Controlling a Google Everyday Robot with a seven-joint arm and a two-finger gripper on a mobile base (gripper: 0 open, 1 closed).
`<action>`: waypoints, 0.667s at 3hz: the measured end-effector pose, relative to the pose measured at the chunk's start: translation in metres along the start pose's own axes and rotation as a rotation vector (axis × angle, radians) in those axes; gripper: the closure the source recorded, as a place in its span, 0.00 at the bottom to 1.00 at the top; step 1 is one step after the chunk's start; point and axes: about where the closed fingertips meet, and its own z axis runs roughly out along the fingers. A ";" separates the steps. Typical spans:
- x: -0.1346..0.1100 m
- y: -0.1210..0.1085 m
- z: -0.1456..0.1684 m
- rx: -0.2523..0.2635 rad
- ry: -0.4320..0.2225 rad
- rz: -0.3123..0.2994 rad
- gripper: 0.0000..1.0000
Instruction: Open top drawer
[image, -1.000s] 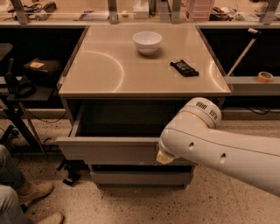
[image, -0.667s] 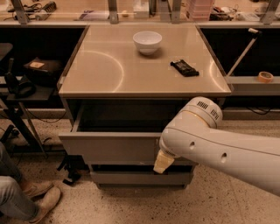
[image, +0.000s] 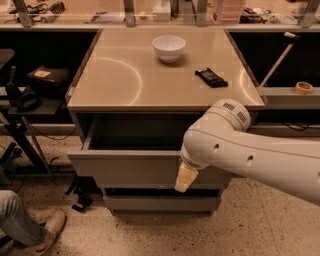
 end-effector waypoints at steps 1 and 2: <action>-0.008 -0.027 0.032 -0.059 0.007 -0.055 0.00; -0.013 -0.034 0.037 -0.059 -0.004 -0.073 0.00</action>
Offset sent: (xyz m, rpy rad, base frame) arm 0.0343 -0.0006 -0.0147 -0.0112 0.0477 0.0519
